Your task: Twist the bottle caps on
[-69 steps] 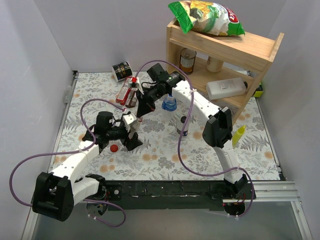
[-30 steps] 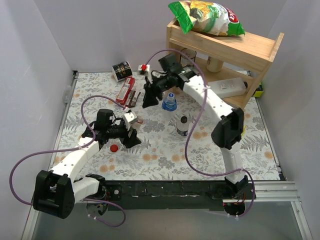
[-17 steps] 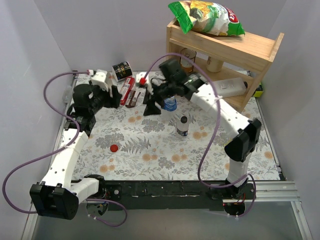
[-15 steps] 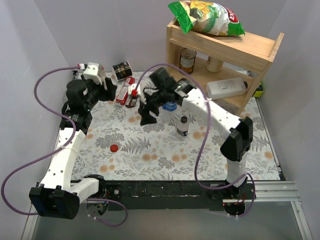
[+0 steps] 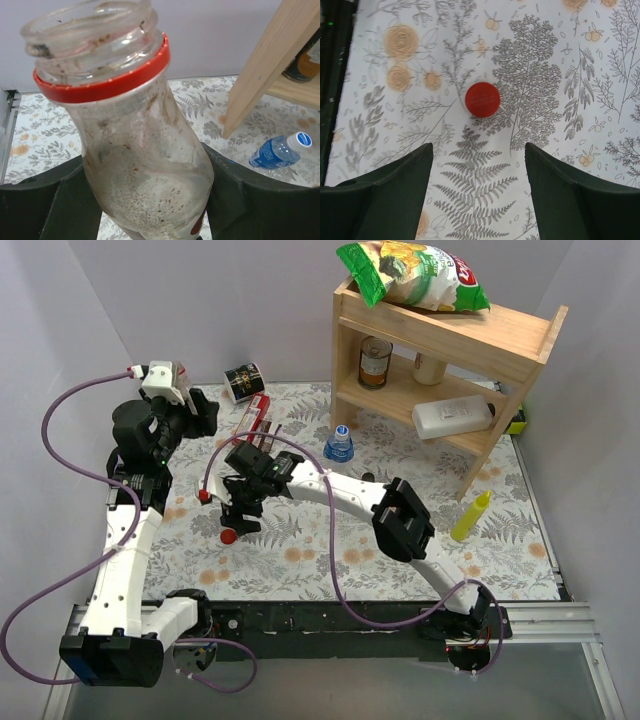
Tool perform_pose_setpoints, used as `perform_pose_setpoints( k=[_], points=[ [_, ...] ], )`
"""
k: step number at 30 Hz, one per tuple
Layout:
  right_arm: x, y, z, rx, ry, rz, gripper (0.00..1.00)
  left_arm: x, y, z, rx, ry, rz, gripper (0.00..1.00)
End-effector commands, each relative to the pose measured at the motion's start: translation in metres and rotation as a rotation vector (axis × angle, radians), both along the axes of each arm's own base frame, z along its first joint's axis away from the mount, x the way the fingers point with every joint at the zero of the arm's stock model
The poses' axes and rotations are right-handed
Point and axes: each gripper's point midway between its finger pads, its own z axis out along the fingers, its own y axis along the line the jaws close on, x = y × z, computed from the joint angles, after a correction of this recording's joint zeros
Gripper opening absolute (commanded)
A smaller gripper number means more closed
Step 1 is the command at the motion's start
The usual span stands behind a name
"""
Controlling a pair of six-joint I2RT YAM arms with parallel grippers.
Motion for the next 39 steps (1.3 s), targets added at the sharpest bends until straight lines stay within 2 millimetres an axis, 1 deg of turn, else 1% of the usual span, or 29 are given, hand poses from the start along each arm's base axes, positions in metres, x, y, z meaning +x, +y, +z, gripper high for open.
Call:
perform_pose_setpoints(
  k=[1,6,15,17,24,25,29,33,37,39],
  points=[
    [0.027,0.025,-0.001,0.05,-0.051,-0.079,0.81,-0.018,-0.005,-0.005,0.002,0.016,-0.037,0.0],
    [0.025,0.034,-0.019,0.038,-0.027,-0.087,0.81,-0.023,-0.009,-0.016,-0.006,0.045,-0.063,0.0],
    [0.004,0.04,-0.04,0.012,-0.005,-0.034,0.82,-0.028,-0.013,-0.029,-0.018,0.073,-0.086,0.0],
    [0.003,0.04,-0.044,0.004,-0.007,-0.032,0.82,-0.029,-0.013,-0.03,-0.018,0.075,-0.086,0.0],
    [0.01,0.046,-0.058,-0.001,-0.025,-0.051,0.82,-0.029,-0.017,-0.036,-0.026,0.091,-0.103,0.0],
    [0.01,0.048,-0.059,0.002,-0.027,-0.054,0.81,-0.029,-0.018,-0.04,-0.03,0.101,-0.107,0.0],
    [0.008,0.051,-0.062,0.005,-0.026,-0.053,0.79,-0.029,-0.018,-0.043,-0.033,0.108,-0.11,0.0],
    [0.004,0.051,-0.069,-0.005,-0.002,-0.045,0.76,-0.029,-0.018,-0.048,-0.032,0.12,-0.11,0.0],
    [-0.001,0.051,-0.075,-0.012,0.013,-0.032,0.7,-0.03,-0.019,-0.052,-0.036,0.128,-0.116,0.0],
    [-0.002,0.051,-0.077,-0.015,0.018,-0.034,0.7,-0.03,-0.02,-0.054,-0.038,0.13,-0.117,0.0]
  ],
)
